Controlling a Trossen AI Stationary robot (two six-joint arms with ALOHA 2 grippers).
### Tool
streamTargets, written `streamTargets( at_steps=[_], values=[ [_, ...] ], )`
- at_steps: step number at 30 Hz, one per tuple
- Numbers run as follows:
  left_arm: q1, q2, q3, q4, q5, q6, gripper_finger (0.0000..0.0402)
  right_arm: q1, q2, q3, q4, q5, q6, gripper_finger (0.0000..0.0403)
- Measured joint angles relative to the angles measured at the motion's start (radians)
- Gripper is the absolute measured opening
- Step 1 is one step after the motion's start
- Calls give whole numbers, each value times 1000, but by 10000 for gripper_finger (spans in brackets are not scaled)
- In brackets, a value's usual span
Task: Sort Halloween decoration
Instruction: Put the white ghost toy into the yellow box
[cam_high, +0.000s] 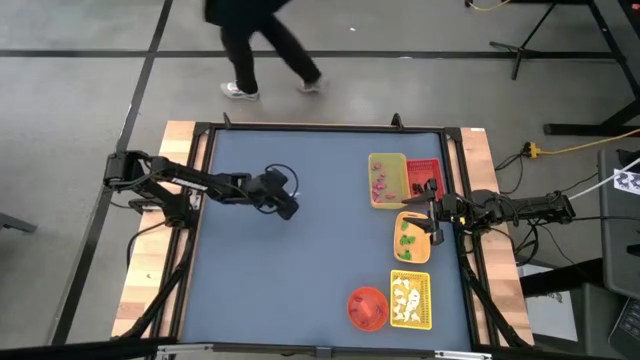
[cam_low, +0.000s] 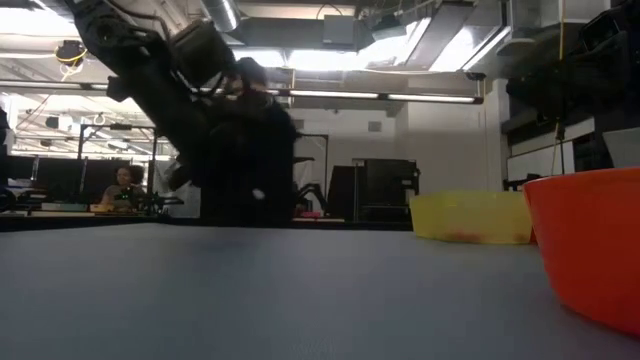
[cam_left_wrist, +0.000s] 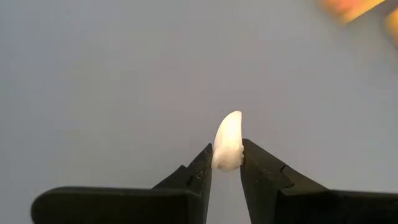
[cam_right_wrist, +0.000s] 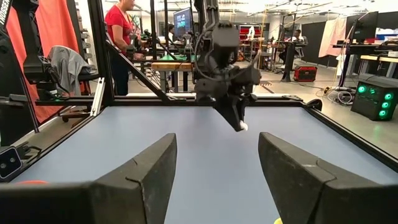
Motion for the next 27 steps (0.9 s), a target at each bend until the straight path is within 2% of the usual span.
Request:
streamTargets(
  at_steps=[8,17,21,27],
  values=[
    [-92,-1,0,273,-18,-1,59,0,0,0,0,0,0,225],
    [-273,87,25,594,-143,0,59,0,0,0,0,0,0,225],
    [-331,194,118,636,-166,0,59,0,0,0,0,0,0,225],
    [-391,413,371,633,-164,73,59,0,0,0,0,0,0,225]
  ],
)
